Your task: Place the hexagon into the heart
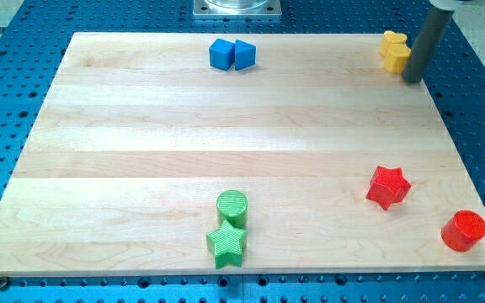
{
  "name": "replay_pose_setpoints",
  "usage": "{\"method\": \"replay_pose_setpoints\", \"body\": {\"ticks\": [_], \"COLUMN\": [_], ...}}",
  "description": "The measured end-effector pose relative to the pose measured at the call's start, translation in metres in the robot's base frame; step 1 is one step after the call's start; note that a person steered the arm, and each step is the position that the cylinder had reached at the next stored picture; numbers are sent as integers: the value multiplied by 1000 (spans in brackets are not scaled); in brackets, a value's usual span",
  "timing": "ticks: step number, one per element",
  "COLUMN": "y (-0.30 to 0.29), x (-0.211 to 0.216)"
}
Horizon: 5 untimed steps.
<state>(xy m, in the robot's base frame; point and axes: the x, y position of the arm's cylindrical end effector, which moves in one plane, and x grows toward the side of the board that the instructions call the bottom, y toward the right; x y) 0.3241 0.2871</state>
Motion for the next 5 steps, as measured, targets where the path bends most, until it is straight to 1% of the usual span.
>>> {"method": "replay_pose_setpoints", "body": {"ticks": [3,4,5], "y": [15,17,17], "x": [225,257,272]}}
